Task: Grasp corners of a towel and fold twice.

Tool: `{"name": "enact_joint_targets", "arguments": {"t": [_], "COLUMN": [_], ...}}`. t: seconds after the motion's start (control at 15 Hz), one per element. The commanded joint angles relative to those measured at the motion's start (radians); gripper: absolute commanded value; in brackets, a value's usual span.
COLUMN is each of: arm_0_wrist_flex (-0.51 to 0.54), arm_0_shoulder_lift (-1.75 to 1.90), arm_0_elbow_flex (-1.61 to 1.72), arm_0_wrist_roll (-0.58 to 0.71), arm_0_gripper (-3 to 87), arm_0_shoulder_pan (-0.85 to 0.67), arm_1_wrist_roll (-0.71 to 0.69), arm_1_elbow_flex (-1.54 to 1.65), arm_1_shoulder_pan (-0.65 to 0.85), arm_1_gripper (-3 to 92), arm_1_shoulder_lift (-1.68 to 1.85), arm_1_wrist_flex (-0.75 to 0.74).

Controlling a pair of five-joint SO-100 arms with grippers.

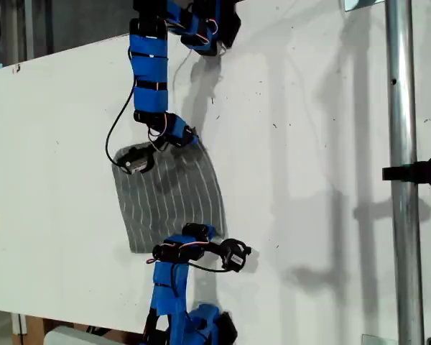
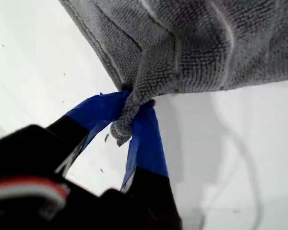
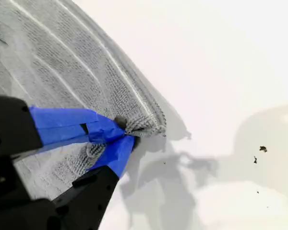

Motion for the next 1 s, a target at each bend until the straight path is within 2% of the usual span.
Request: {"name": "enact_joint_targets", "arguments": {"t": [0.0, 0.2, 0.27, 0.33, 0.47, 0.6, 0.73, 0.93], "arm_0_wrist_flex": [0.127, 0.288, 0.314, 0.337, 0.342, 0.342, 0.334, 0.295], "arm_0_shoulder_lift": [0.117, 0.183, 0.212, 0.249, 0.321, 0.367, 0.373, 0.347], "arm_0_elbow_flex": [-0.193, -0.37, -0.374, -0.341, -0.206, -0.109, -0.066, -0.104], "arm_0_wrist_roll": [-0.026, -0.141, -0.179, -0.204, -0.166, -0.048, 0.132, 0.42], "arm_0_gripper": [-2.9, -2.9, -2.9, -2.9, -2.9, -2.9, -2.9, -2.9], "arm_0_shoulder_pan": [0.081, 0.198, 0.213, 0.204, 0.101, -0.064, -0.27, -0.561], "arm_1_wrist_roll": [0.077, 0.166, 0.172, 0.166, 0.104, -0.008, -0.118, -0.23], "arm_1_elbow_flex": [-0.066, -0.272, -0.322, -0.307, -0.23, -0.222, -0.325, -0.574], "arm_1_shoulder_pan": [-0.11, -0.27, -0.273, -0.229, -0.078, 0.097, 0.259, 0.433], "arm_1_gripper": [-0.2, -0.2, -0.2, -0.2, -0.2, -0.2, -0.2, -0.2], "arm_1_shoulder_lift": [0.176, 0.241, 0.25, 0.268, 0.253, 0.155, 0.005, -0.181], "arm_1_wrist_flex": [0.094, 0.279, 0.302, 0.288, 0.195, 0.075, 0.002, -0.014]}}
